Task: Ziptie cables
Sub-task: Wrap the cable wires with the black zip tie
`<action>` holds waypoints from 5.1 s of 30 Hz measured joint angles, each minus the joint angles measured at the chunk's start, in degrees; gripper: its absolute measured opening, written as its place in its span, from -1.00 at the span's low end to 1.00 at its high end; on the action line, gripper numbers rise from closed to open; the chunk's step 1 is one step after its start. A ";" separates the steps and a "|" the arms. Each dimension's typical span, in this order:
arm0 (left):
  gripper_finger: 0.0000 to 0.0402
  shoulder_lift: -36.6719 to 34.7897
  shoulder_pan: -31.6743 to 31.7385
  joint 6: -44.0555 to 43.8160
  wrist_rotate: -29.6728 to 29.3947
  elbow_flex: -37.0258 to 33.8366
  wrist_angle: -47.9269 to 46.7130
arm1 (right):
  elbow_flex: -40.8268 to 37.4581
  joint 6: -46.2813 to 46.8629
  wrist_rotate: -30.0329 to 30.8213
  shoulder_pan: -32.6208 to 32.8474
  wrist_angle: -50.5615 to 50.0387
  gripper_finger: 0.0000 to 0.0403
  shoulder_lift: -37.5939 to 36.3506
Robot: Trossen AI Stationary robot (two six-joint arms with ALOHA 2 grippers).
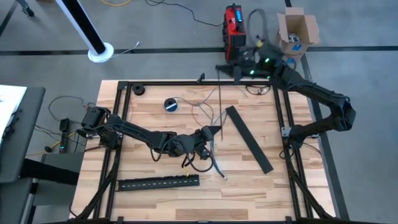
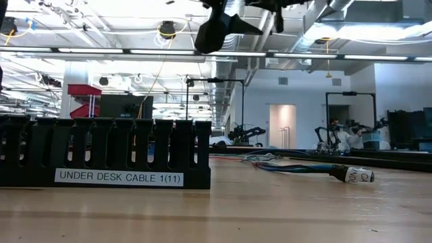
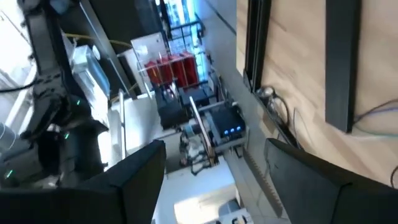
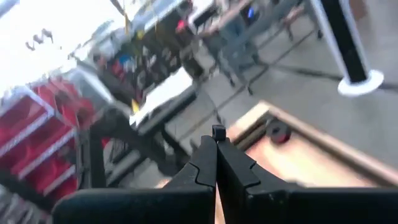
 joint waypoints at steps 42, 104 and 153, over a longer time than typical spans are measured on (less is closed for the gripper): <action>0.32 -4.06 5.73 7.43 15.48 0.02 -6.08 | -0.04 9.90 -10.01 2.58 11.99 -1.00 7.92; -1.00 -8.72 9.84 -79.46 10.32 -0.02 21.78 | -0.04 -13.03 -5.42 2.68 7.22 -1.00 7.96; -1.00 -20.65 23.42 -147.78 43.70 -4.85 11.41 | 0.48 -39.44 9.61 11.07 17.42 -1.00 7.86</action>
